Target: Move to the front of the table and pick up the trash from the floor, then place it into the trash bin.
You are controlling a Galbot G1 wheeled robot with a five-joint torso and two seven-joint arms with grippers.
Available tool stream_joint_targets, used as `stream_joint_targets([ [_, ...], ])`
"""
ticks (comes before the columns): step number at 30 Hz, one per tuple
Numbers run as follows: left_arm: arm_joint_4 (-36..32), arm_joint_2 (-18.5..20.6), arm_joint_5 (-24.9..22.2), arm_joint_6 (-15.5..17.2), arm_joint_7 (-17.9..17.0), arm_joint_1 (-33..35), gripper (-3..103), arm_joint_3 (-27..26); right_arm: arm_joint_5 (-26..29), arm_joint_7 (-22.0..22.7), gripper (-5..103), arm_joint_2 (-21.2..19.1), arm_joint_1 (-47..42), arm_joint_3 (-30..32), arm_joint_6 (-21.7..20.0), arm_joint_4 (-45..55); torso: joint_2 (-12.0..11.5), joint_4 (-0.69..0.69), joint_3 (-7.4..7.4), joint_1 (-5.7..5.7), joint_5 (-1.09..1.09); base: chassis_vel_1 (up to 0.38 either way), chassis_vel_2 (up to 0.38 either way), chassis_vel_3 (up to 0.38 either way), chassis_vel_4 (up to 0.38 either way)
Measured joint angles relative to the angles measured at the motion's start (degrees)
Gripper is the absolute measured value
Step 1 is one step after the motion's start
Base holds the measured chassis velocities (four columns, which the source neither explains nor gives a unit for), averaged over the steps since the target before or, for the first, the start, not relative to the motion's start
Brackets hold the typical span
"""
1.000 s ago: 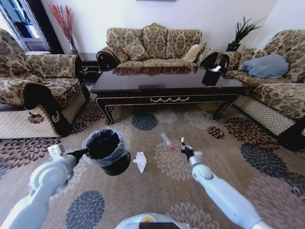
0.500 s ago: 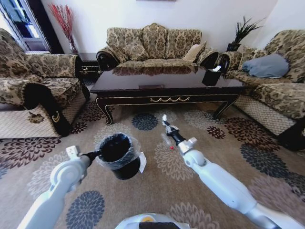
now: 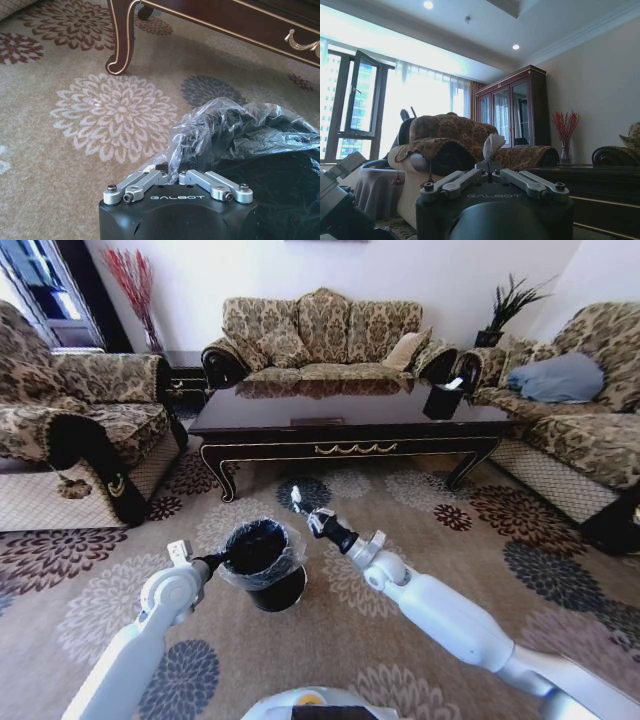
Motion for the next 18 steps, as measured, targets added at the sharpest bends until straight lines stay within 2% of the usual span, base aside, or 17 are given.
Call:
stream_joint_targets([
  [9, -0.17, -0.27, 0.14, -0.22, 0.34, -0.52, 4, 0.18, -3.00, -0.76, 0, 2.42, 1.84, -5.38, 1.59, -4.52, 0.00, 0.00, 0.00, 0.00, 0.00, 0.000, 0.000, 0.000, 0.000],
  [18, -0.15, 0.17, -0.23, -0.28, 0.44, -1.23, 4, -0.04, -4.30, -1.83, 0, 2.60, 1.88, -7.46, 2.18, -6.24, 0.00, -0.01, 0.00, 0.00, 0.00, 0.000, 0.000, 0.000, 0.000],
])
